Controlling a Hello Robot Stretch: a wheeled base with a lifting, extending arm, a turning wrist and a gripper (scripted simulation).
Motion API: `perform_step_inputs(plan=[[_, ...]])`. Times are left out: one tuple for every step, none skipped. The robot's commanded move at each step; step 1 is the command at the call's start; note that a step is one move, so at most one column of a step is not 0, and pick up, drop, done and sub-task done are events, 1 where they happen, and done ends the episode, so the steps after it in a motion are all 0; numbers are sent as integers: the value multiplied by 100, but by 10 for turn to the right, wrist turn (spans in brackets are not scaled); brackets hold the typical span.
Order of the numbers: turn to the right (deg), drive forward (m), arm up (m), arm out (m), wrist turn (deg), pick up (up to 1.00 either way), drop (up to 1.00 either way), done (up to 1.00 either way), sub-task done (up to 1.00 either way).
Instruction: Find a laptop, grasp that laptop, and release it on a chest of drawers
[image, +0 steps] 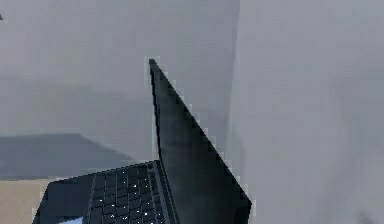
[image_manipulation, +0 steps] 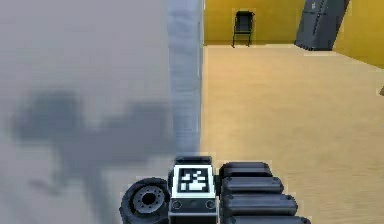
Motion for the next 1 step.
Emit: perform_step_inputs(plan=[[-450, 0, 0, 0, 0, 0, 0, 0, 0]])
